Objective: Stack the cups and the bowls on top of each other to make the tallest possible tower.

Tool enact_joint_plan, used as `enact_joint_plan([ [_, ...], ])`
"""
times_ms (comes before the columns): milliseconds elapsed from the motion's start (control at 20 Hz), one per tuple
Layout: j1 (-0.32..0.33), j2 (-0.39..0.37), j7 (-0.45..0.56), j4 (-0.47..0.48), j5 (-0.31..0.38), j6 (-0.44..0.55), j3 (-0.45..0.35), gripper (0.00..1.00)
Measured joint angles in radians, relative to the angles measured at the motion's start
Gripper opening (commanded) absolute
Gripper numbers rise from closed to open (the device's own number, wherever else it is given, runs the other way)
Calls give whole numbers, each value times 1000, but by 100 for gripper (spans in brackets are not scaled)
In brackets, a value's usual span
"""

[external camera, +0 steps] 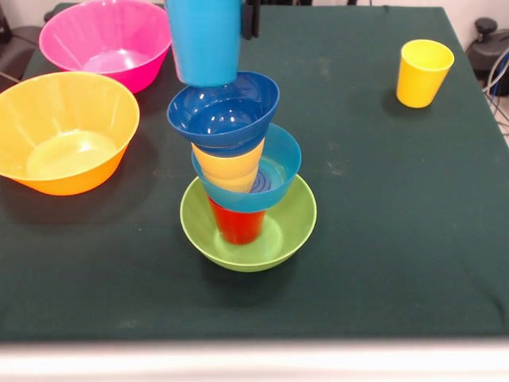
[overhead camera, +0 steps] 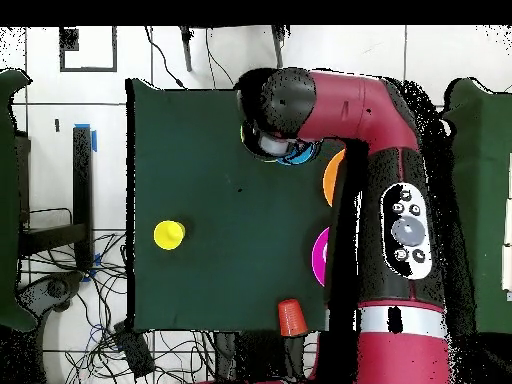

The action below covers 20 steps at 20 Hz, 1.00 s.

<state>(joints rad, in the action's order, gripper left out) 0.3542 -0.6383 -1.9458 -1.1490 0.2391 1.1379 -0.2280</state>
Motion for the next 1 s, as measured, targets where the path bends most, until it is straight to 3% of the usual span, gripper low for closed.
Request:
enact_joint_plan([
  [500, 1, 0, 0, 1, 2, 93, -32, 0],
  [1000, 5, -20, 0, 1, 8, 97, -33, 0],
])
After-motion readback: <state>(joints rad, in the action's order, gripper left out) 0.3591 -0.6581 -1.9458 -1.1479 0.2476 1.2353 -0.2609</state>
